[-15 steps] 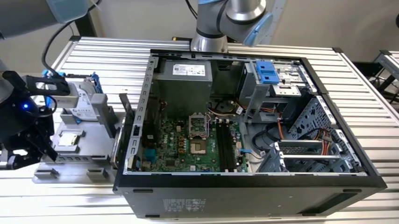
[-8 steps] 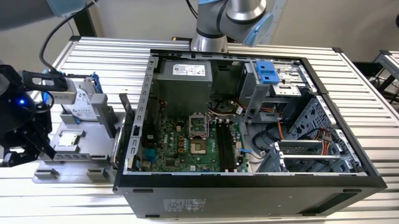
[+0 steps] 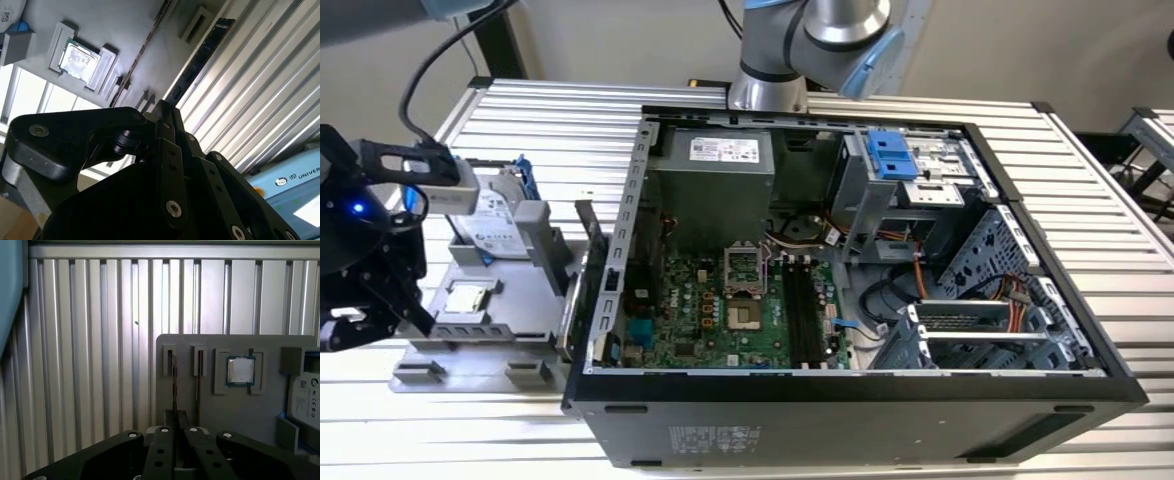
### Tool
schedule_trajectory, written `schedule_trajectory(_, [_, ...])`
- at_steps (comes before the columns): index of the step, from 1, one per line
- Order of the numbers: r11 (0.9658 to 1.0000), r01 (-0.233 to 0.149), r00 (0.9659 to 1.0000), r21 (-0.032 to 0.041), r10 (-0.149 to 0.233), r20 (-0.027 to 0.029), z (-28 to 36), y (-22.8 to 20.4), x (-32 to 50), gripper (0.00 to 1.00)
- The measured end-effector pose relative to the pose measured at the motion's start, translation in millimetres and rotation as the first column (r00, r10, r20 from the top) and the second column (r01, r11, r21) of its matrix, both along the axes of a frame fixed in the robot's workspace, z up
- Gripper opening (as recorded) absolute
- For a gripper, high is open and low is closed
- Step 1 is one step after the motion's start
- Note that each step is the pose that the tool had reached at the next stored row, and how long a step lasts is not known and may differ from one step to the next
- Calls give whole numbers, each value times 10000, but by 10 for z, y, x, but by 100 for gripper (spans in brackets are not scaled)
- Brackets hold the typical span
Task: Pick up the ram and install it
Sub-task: 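Pick up the ram and move it above insertion slot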
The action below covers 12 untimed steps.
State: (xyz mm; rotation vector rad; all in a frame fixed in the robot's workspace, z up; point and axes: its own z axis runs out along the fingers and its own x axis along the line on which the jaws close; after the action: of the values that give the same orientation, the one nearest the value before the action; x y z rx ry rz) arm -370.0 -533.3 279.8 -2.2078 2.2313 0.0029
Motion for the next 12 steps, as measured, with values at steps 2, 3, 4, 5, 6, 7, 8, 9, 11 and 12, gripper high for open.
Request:
schedule_trajectory(2, [10000, 0, 10000, -1, 0, 0, 18, 0, 0, 0])
schedule_trajectory(3, [10000, 0, 10000, -1, 0, 0, 27, 0, 0, 0])
schedule_trajectory(4, [10000, 0, 10000, 0, 0, 0, 34, 0, 0, 0])
schedule_trajectory(5, [10000, 0, 10000, -1, 0, 0, 42, 0, 0, 0])
schedule_trajectory(6, [10000, -1, 10000, -1, 1, 0, 50, 0, 0, 0])
schedule_trajectory(7, [10000, -1, 10000, -1, 1, 0, 58, 0, 0, 0])
schedule_trajectory(8, [10000, -1, 10000, -1, 1, 1, 66, -1, 0, 0])
schedule_trajectory(9, [10000, -1, 10000, -1, 1, 2, 75, -1, 0, 0])
schedule_trajectory(11, [10000, -2, 10000, -1, 2, 3, 92, 0, -1, 0])
schedule_trajectory(12, [10000, 0, 10000, 0, 0, 4, 101, 0, -2, 0])
